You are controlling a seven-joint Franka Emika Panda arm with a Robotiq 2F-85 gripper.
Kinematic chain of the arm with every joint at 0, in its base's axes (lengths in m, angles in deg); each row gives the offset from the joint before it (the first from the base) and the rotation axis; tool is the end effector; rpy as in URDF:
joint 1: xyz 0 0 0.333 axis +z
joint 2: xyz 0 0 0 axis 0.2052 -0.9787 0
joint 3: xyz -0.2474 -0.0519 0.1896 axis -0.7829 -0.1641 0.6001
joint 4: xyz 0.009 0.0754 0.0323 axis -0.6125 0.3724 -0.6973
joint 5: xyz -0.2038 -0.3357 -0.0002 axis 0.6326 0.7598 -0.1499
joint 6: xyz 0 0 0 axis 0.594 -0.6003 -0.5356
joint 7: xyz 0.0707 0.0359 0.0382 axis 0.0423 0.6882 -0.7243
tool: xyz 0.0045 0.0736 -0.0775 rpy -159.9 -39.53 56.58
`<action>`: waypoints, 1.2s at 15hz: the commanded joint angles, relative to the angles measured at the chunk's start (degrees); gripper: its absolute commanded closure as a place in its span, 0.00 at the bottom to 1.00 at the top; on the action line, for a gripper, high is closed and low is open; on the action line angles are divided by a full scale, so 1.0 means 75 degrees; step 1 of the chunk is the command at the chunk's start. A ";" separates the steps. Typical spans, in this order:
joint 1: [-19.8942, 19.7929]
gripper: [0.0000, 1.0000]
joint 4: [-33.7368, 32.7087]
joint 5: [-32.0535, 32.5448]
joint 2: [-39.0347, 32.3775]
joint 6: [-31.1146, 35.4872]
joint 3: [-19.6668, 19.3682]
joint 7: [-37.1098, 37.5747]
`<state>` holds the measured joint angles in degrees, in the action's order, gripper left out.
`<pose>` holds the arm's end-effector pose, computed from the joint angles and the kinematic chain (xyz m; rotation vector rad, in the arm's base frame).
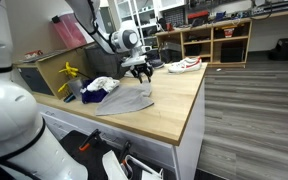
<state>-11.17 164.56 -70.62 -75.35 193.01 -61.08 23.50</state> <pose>0.5890 0.0036 0.2387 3.0497 0.2873 0.0527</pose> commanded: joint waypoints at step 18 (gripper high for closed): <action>0.0618 1.00 -0.2636 0.0375 -0.2586 0.0090 -0.0475 0.0962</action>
<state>-7.65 146.04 -70.00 -93.71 193.32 -62.21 29.12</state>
